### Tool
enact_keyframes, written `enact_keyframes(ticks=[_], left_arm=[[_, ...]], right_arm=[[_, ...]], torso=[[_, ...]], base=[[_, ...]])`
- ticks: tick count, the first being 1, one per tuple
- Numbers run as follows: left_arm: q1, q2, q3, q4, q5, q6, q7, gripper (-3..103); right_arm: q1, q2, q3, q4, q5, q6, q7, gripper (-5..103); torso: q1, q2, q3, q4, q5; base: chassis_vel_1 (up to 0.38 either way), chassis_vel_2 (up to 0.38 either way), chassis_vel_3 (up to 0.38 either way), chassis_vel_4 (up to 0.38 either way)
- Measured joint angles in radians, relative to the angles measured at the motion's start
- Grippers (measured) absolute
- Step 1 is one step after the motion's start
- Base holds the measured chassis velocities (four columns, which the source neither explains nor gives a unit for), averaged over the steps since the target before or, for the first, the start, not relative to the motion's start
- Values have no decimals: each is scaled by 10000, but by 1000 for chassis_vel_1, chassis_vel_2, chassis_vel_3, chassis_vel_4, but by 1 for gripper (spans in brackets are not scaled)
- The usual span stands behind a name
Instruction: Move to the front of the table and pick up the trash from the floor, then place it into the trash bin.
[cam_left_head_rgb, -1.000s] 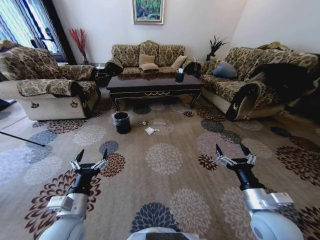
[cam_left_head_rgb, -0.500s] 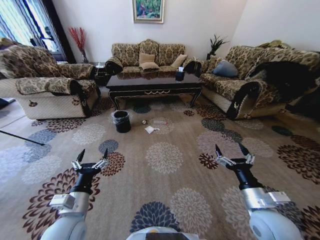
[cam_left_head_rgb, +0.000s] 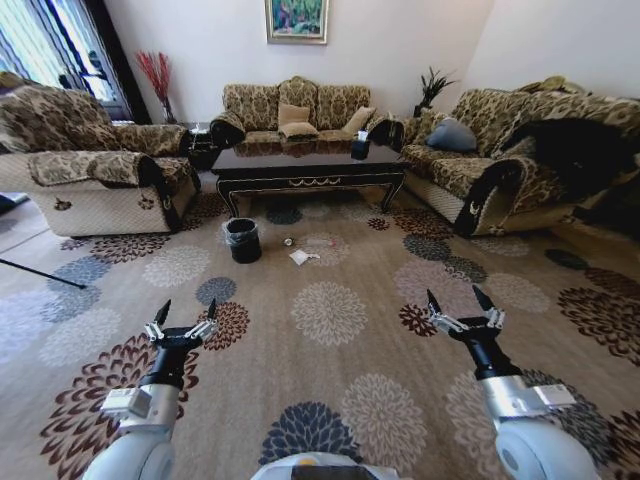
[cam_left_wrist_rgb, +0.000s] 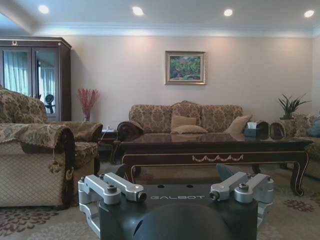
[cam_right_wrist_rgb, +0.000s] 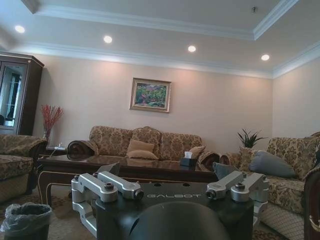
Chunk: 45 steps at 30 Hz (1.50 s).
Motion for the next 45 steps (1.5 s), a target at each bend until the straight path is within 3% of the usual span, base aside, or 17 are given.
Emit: enact_keyframes(ticks=[45], left_arm=[[-141,1,-19,50,58,2,66,100]], right_arm=[[-45,187,-23,0,65,90,-33,100]], torso=[[-547,-1811,-1259,0,0]], base=[[0,0,0,0]])
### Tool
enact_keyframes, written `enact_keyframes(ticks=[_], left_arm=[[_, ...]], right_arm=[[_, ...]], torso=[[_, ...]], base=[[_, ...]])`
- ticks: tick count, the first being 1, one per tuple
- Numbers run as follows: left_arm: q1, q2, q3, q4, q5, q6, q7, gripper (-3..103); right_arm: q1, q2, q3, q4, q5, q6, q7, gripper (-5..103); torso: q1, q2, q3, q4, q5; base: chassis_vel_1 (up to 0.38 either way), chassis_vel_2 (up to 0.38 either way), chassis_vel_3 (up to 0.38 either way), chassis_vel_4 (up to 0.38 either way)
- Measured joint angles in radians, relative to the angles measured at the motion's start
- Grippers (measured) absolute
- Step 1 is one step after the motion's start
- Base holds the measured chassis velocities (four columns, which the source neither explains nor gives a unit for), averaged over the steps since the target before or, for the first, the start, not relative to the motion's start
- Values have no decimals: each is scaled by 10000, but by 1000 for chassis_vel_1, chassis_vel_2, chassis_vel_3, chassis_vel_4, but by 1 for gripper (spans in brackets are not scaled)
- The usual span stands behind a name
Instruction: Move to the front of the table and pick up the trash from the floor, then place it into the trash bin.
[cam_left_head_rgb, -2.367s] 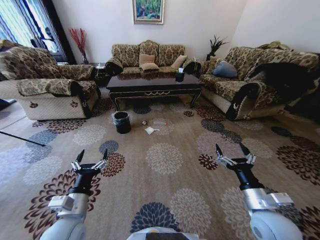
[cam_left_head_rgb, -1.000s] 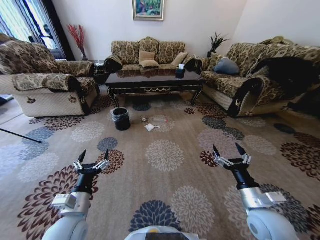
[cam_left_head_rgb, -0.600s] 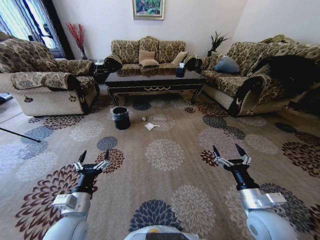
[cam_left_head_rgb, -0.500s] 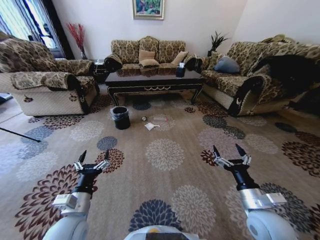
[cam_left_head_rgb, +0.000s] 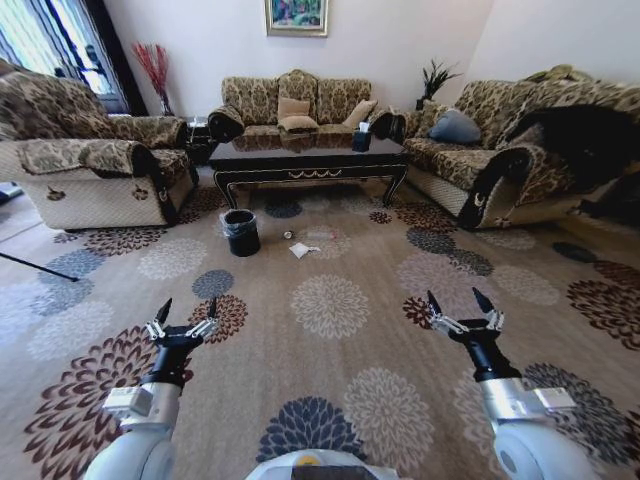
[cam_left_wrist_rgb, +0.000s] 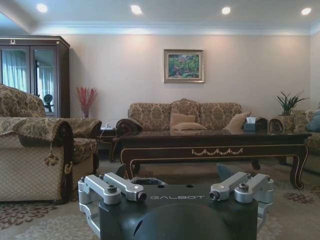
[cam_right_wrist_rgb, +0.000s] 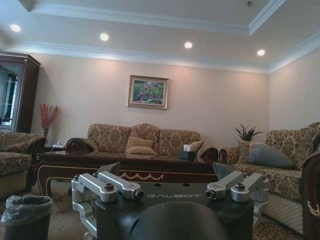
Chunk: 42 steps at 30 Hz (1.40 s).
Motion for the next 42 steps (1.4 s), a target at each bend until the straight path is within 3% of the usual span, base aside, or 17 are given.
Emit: enact_keyframes(ticks=[36,42], left_arm=[[-118,-14,63,141,45,3,9,100],[-110,-20,118,209,31,-448,69,100]], right_arm=[[122,2,-33,-211,-48,120,-180,100],[105,57,-18,-211,-59,114,-171,100]], torso=[[-202,-1368,-1140,1,0],[-203,-1570,-1343,0,0]], base=[[0,0,0,0],[0,0,0,0]])
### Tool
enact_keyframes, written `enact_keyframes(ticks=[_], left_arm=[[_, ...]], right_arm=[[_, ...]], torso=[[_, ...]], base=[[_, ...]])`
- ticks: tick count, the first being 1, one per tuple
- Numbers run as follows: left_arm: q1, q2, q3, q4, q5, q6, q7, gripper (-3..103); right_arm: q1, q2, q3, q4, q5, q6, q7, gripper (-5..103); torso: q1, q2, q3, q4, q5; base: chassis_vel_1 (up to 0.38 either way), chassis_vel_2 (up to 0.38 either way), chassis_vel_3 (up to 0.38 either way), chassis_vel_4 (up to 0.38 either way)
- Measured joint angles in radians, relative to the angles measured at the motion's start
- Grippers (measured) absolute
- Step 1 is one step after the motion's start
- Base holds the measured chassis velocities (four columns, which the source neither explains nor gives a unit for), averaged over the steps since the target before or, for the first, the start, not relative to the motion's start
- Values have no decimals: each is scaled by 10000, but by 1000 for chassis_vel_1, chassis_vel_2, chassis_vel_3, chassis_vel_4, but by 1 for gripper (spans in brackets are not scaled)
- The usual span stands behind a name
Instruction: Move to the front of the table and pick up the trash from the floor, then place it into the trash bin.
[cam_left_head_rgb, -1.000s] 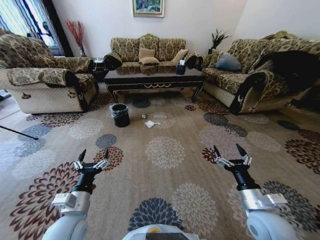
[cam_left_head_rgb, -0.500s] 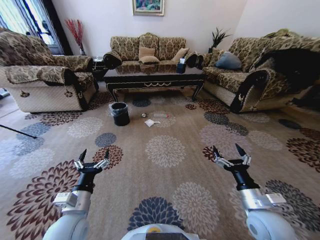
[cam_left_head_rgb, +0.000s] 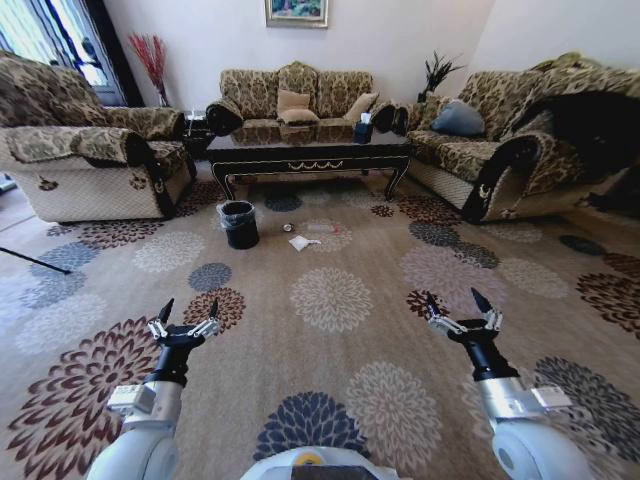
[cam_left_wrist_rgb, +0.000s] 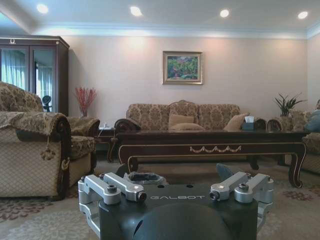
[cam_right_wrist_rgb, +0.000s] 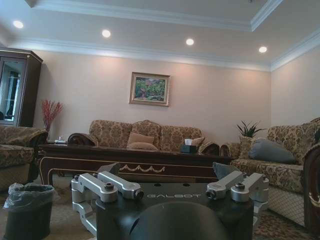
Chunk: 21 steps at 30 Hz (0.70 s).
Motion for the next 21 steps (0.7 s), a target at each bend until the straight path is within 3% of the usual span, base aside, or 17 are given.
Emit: enact_keyframes(ticks=[11,21], left_arm=[[-9,-38,10,37,66,-205,24,100],[-11,-64,8,70,87,-241,25,100]], right_arm=[[-11,16,4,-25,-1,-28,-24,100],[45,4,-82,-123,-35,-28,-71,100]], torso=[[-2,-3,-13,-1,0],[-2,38,21,0,0]], base=[[-2,2,3,-5],[-128,135,119,-133]])
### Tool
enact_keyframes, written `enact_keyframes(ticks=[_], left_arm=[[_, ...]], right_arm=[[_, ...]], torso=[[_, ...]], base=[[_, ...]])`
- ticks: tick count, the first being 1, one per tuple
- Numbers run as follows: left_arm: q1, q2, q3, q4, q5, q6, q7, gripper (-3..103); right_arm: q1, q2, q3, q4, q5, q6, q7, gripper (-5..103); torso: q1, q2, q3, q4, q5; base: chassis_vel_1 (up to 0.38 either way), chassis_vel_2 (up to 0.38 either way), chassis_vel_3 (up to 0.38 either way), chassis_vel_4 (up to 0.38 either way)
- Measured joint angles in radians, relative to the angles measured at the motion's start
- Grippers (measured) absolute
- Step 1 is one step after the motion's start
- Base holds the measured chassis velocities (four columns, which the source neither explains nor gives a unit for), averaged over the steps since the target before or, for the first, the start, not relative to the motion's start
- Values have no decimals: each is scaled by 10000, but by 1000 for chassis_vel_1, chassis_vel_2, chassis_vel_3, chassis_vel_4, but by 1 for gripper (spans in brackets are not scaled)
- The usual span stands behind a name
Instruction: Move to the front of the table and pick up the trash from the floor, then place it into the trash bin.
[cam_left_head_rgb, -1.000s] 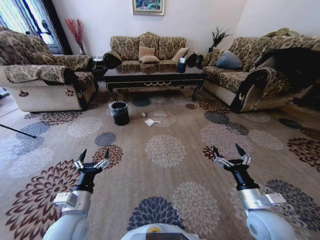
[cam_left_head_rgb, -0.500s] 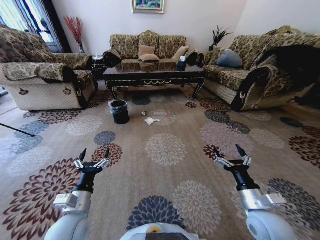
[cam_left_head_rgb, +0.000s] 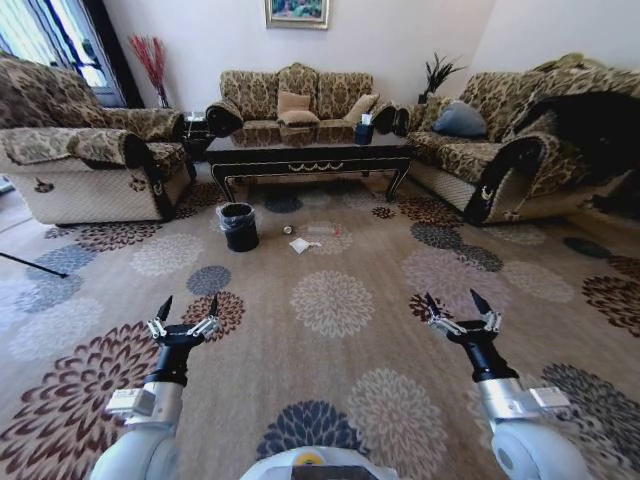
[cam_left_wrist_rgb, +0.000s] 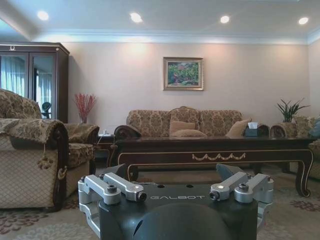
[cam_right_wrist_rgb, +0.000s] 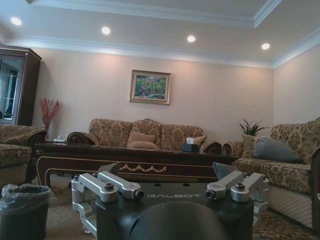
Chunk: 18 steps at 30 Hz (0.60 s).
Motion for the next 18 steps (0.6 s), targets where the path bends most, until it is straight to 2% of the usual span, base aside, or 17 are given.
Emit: enact_keyframes(ticks=[18], left_arm=[[109,-10,23,37,60,-139,-57,100]], right_arm=[[-28,66,-86,-40,-114,43,-75,100]], torso=[[0,34,29,-1,-3]], base=[[-297,293,291,-279]])
